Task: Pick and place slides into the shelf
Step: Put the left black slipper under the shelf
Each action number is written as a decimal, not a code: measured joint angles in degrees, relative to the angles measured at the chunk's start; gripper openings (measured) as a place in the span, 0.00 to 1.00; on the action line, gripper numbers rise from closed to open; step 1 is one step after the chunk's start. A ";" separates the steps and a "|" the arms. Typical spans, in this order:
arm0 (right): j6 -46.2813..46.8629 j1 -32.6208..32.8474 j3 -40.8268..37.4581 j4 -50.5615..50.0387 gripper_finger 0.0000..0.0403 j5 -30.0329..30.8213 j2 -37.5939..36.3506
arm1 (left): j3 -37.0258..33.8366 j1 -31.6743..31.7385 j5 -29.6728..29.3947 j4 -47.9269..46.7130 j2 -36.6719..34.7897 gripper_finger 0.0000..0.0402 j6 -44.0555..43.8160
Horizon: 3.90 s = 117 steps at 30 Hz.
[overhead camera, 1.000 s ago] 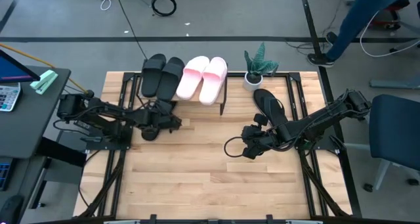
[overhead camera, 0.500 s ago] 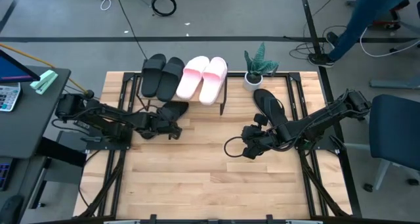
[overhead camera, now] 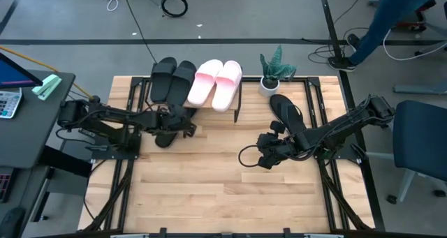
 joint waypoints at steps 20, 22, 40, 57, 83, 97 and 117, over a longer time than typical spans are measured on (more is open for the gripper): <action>3.45 0.01 0.00 0.00 0.23 -0.07 0.00 | 0.25 2.86 4.08 -2.64 -0.02 0.12 -3.03; 3.41 0.01 0.00 0.01 0.23 -0.07 0.00 | 0.25 2.86 4.08 -2.69 -0.02 0.14 -2.97; 3.30 0.02 0.00 0.00 0.23 -0.07 0.00 | 8.62 -2.06 4.09 -10.89 -0.02 0.11 -0.90; 3.47 0.00 0.00 0.00 0.23 -0.07 0.00 | 2.15 -23.98 4.08 -38.56 0.02 0.01 -35.58; 3.52 0.00 0.00 0.00 0.23 -0.04 0.00 | -4.41 -25.16 1.10 -27.98 0.04 0.00 -37.93; 3.50 0.00 0.00 0.04 0.23 -0.04 0.00 | -4.49 -23.80 0.79 -28.02 5.38 0.00 -38.74; 3.45 0.02 0.00 0.48 0.23 -0.02 0.00 | 1.25 -23.76 2.92 -17.04 9.07 0.00 -38.67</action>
